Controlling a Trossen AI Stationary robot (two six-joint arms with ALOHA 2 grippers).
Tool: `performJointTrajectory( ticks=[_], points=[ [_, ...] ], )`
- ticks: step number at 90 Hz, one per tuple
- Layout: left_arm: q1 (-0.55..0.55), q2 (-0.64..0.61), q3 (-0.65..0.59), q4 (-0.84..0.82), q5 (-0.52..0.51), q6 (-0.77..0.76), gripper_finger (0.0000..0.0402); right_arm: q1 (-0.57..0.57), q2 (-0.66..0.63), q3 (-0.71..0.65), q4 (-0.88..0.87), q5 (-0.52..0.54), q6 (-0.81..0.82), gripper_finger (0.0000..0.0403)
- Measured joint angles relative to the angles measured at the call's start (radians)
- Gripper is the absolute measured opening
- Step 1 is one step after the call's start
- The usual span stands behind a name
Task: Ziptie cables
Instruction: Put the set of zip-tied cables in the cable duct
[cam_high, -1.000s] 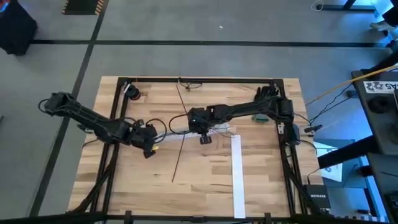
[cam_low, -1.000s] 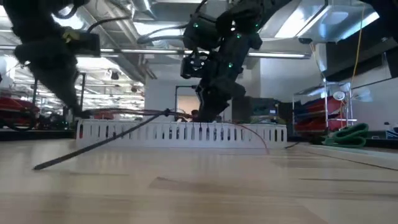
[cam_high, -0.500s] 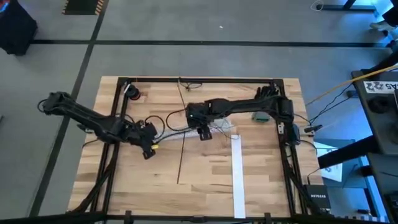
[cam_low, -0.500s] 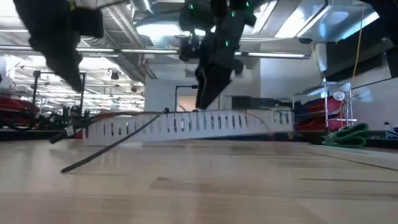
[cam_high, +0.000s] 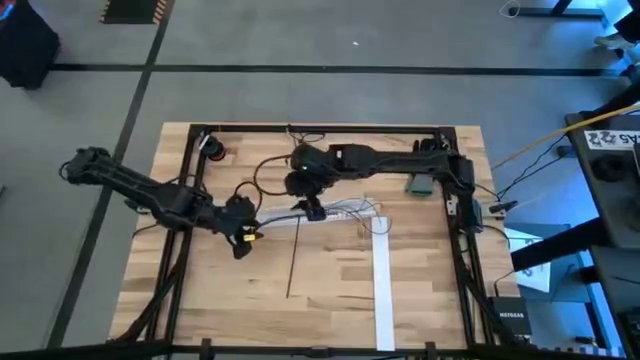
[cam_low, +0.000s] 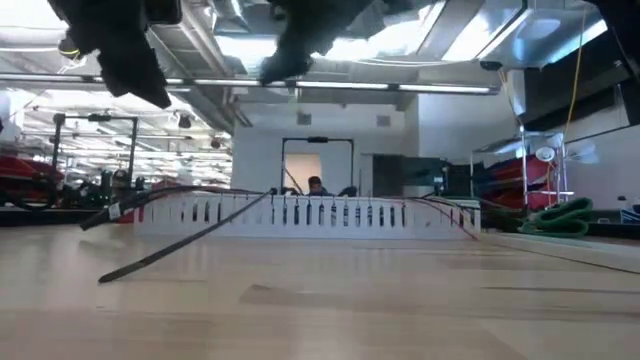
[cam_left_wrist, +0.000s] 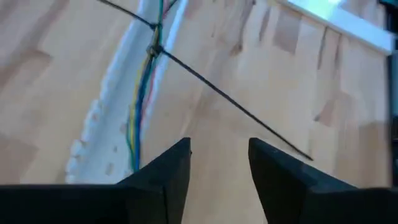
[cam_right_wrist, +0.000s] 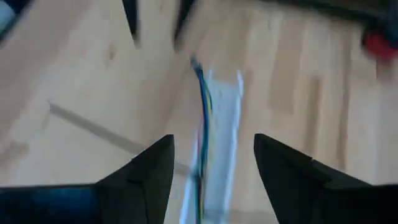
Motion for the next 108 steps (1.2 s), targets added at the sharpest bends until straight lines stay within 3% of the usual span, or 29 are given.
performJointTrajectory(
  ticks=[21,38,46,58,83,92,108],
  points=[
    [-0.003,0.093,-0.002,-0.023,0.000,0.129,0.0138,0.057,0.058,-0.038,0.141,0.054,-0.015,0.0213],
    [-0.001,0.100,0.016,-0.054,0.003,0.044,0.0127,0.094,0.041,-0.015,-0.116,0.351,-0.027,0.0213],
    [-0.016,0.075,0.055,-0.126,0.007,0.026,0.0120,0.082,-0.023,0.010,-0.234,0.415,-0.047,0.0213],
    [-0.025,0.045,0.095,-0.210,0.007,0.040,0.0109,0.052,-0.071,0.012,-0.257,0.284,-0.020,0.0213],
    [-0.012,0.021,0.095,-0.121,-0.068,0.087,0.0089,0.078,-0.025,0.011,0.214,0.160,0.060,0.0213],
    [-0.014,0.022,0.095,-0.115,-0.069,0.054,0.0088,0.076,-0.026,0.011,0.173,0.160,0.055,0.0213],
    [-0.046,0.022,0.095,-0.137,-0.059,-0.032,0.0088,0.064,-0.053,0.011,-0.060,0.187,0.049,0.0213]
  ],
)
